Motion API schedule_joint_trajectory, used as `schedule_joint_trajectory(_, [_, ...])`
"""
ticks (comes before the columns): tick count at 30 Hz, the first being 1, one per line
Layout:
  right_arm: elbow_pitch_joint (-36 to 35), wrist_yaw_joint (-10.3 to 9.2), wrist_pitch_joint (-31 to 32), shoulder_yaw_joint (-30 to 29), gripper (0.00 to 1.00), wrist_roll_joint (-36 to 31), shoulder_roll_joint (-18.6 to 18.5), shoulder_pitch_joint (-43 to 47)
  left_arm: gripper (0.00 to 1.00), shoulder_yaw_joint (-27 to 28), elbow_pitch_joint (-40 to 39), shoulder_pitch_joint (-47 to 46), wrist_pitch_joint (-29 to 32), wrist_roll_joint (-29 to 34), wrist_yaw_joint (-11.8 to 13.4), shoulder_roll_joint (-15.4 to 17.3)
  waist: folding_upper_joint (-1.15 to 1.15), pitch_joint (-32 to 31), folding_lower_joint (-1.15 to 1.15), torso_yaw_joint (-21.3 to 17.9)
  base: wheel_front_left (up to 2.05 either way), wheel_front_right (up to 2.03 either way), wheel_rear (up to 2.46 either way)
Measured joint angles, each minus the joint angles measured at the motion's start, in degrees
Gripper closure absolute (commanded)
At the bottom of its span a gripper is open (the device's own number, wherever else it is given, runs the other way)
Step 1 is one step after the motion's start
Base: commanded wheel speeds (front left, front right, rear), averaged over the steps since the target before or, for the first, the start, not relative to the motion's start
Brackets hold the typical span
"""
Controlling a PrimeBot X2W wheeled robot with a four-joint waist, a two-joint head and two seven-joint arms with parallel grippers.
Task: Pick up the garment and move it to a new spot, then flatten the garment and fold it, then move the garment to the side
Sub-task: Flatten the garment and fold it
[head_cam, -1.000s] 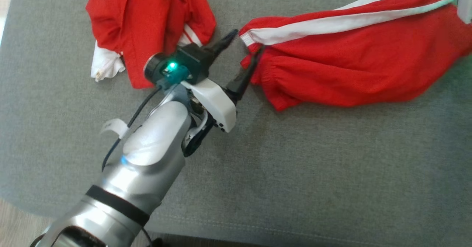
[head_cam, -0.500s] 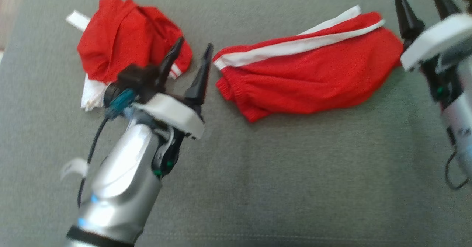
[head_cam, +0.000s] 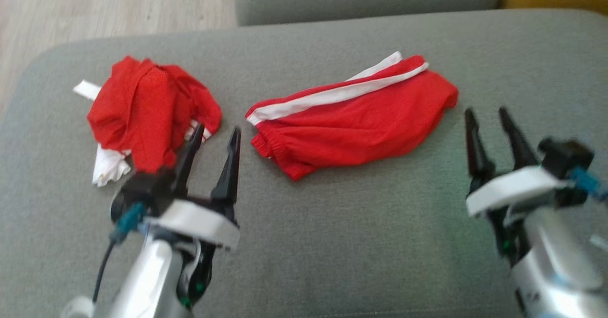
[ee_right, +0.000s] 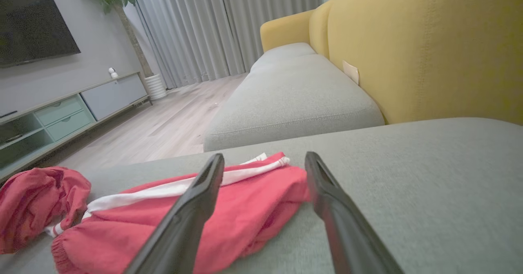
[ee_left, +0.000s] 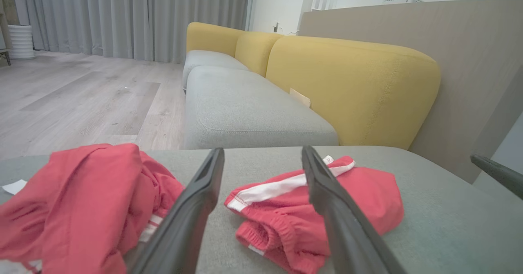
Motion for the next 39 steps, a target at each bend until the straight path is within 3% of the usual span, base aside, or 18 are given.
schedule_joint_trajectory(6, [-4.94,0.0,0.9,-4.19,0.0,-4.87,4.37,7.24,0.0,2.19,-2.42,7.38,0.0,2.47,-0.99,-1.13,0.0,-1.94,0.0,-1.58,0.0,0.0,0.0])
schedule_joint_trajectory(13, [-9.35,0.0,4.38,-8.02,0.0,-7.86,5.45,9.34,0.0,3.38,-3.47,9.28,0.0,4.04,-1.99,-2.02,0.0,-1.31,0.0,-0.57,0.0,0.0,0.0])
schedule_joint_trajectory(14, [-9.8,0.0,4.85,-8.66,0.67,-8.11,5.45,9.27,0.0,3.34,-3.47,9.2,0.0,4.35,-2.04,-2.05,0.0,-1.01,0.0,-0.18,0.0,0.0,0.0])
schedule_joint_trajectory(15, [-10.13,0.0,5.24,-9.27,1.0,-8.42,5.46,9.2,0.0,3.35,-3.47,9.14,0.0,4.38,-2.31,-2.11,0.0,-0.71,0.0,0.26,0.0,0.0,0.0])
schedule_joint_trajectory(22, [-9.47,0.0,9.29,-12.4,1.0,-12.62,5.06,5.13,0.0,2.72,-3.38,7.41,0.0,4.38,-3.27,-2.34,0.0,1.79,0.0,3.79,0.0,0.0,0.0])
schedule_joint_trajectory(28, [-1.15,0.0,17.85,-14.83,1.0,-17.68,1.47,-7.47,0.0,-0.26,-3.32,4.41,0.0,2.59,-3.46,-2.52,0.0,5.88,0.0,9.02,0.0,0.0,0.0])
schedule_joint_trajectory(34, [9.49,0.0,26.08,-14.41,1.0,-20.15,-3.23,-14.33,0.0,-2.47,-3.34,2.47,0.0,0.96,-2.93,-2.6,0.0,9.54,0.0,13.43,0.0,0.0,0.0])
schedule_joint_trajectory(39, [14.97,0.0,27.87,-13.81,1.0,-21.07,-5.78,-17.41,0.0,-2.94,-3.37,0.97,0.0,0.15,-2.38,-2.64,0.0,11.65,0.0,16.17,0.0,0.0,0.0])
